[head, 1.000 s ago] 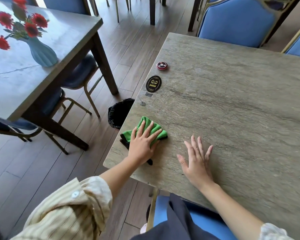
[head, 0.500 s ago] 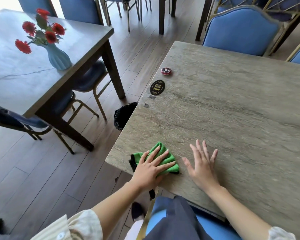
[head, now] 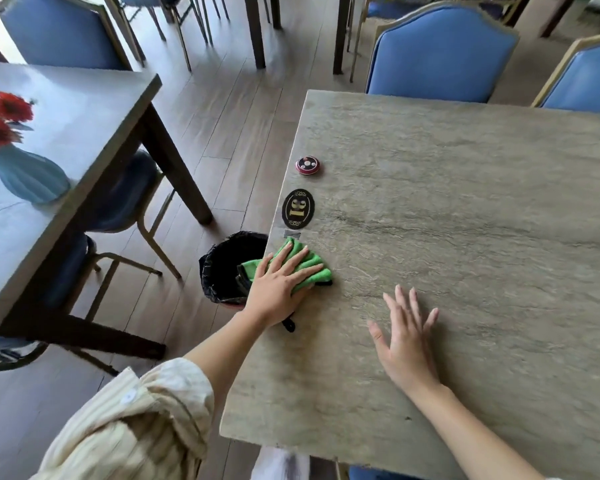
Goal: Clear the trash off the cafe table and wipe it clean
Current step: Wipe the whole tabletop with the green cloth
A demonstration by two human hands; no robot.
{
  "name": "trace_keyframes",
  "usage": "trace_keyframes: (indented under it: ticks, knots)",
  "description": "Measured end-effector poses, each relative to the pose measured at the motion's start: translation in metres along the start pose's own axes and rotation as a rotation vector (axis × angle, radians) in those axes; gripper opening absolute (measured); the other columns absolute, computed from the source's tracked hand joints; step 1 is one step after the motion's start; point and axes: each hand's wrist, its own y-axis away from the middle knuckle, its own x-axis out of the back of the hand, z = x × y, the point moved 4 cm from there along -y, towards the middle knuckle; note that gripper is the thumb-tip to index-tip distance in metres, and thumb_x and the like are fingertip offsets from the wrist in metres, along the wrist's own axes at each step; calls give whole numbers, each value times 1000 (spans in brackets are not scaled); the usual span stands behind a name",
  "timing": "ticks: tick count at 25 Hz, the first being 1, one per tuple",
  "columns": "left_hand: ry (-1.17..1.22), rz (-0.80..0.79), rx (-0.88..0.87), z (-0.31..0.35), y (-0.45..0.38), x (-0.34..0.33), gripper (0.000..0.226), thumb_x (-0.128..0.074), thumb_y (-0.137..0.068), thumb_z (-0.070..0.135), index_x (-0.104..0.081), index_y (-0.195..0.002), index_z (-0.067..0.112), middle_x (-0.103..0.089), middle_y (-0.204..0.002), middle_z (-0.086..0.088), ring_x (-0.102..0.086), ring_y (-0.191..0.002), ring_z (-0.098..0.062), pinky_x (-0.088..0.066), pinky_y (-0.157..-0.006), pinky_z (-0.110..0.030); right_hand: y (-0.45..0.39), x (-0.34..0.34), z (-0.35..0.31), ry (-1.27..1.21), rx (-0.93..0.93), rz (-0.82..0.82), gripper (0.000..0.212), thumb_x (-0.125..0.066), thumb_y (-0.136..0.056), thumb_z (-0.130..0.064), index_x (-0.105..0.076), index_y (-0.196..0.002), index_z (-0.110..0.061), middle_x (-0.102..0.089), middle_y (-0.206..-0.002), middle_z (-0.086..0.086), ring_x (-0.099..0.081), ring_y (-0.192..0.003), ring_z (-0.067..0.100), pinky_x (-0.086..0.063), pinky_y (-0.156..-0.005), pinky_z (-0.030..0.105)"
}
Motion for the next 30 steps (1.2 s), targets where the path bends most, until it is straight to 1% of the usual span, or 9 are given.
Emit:
trace_keyframes:
  ticks: [4,9,11,14,17,20,25,28,30]
  knots:
    - [-6,-85,-182,-30,-73,2,46,-25,-94,56,-37,-138,51,-29,-155,8,-13,-148,-21,-15,-118,-46,-29,-12,-19,-21,-194,131,66,-33,-90,-55,-46,-135,-9,-32,-153,13,-14,-146,29,8,-112,57]
    - [34,-17,-187,-15,-80,2,45,-29,-94,52,-43,-137,46,-37,-151,6,-22,-145,-24,-21,-116,-47,-31,-20,-20,97,-296,249,63,-33,-94,-53,-57,-123,-3,-47,-142,19,-34,-138,35,-11,-113,62]
    - [60,-47,-394,-1,-59,-3,43,-36,-94,48,-41,-137,47,-36,-152,7,-22,-145,-24,-19,-116,-46,-30,-21,-24,118,-293,263,58,-36,-94,-48,-57,-123,-3,-48,-141,19,-34,-138,34,-10,-114,62]
    - [58,-237,-703,11,-41,-4,53,-41,-93,40,-26,-143,51,-17,-158,12,-1,-149,-18,1,-120,-40,-29,-20,-26,120,-293,277,62,-28,-97,-51,-56,-124,-3,-46,-143,19,-31,-140,33,-7,-116,59]
    - [38,-232,-844,13,-80,-7,52,-43,-94,39,-29,-143,48,-18,-158,13,-2,-148,-16,-4,-120,-39,-31,-20,-32,151,-259,265,60,-28,-98,-48,-56,-124,-3,-45,-144,17,-31,-141,31,-3,-117,57]
    - [57,-202,-694,26,-145,-16,45,-35,-96,49,-35,-141,48,-25,-157,10,-9,-148,-19,-14,-119,-44,-32,-21,-30,169,-273,270,54,-34,-96,-44,-57,-125,-4,-44,-145,16,-31,-141,30,-6,-116,59]
    - [105,-130,-10,39,-204,-24,44,-31,-98,49,-32,-142,46,-19,-159,4,1,-148,-26,3,-117,-52,-31,-19,-28,147,-297,278,51,-37,-96,-41,-55,-127,-6,-41,-148,14,-25,-144,27,-5,-117,57]
    - [104,-119,81,44,-197,-25,45,-32,-98,44,-31,-142,44,-18,-159,3,1,-148,-28,0,-116,-54,-32,-18,-27,137,-299,298,50,-38,-95,-40,-55,-127,-5,-41,-148,16,-26,-143,28,-5,-118,56]
    - [90,-97,3,49,-176,-22,44,-37,-96,40,-36,-140,43,-22,-158,3,-4,-148,-28,-7,-115,-53,-30,-17,-27,121,-305,324,50,-38,-95,-40,-55,-127,-5,-41,-147,17,-28,-143,30,-5,-118,55]
